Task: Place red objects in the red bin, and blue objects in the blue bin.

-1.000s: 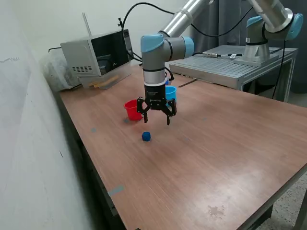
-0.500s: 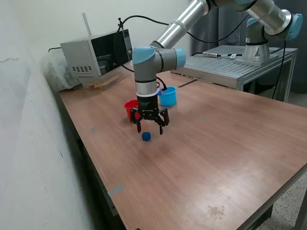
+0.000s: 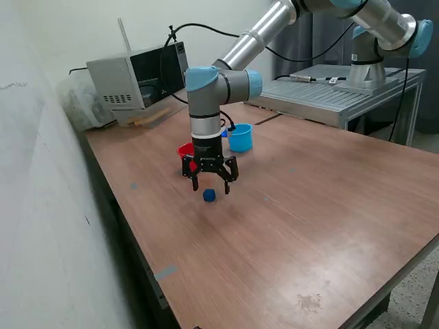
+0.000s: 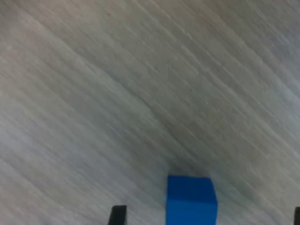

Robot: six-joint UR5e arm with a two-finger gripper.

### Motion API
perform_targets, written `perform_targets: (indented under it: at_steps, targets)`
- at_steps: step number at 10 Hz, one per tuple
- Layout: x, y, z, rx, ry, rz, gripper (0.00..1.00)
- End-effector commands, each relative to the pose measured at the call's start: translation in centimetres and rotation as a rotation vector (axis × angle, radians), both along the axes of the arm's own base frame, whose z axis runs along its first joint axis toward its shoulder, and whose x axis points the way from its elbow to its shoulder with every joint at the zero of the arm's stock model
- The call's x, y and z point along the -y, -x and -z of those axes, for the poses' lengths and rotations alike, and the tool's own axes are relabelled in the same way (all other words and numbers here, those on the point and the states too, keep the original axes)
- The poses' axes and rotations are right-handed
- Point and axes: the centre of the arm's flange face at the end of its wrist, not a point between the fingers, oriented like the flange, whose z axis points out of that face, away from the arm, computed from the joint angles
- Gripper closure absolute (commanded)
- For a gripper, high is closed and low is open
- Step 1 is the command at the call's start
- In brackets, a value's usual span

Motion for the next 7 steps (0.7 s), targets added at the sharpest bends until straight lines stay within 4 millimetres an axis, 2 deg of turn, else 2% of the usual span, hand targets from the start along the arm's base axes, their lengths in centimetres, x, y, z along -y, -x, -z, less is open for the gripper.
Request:
perform_targets:
  at_steps: [1, 7]
  targets:
    - [-0.03, -0.05, 0.17, 0.001, -0.001, -0.01, 1.0]
    - [-0.28, -0.16, 0.52, 0.003, -0.013, -0.01, 1.0]
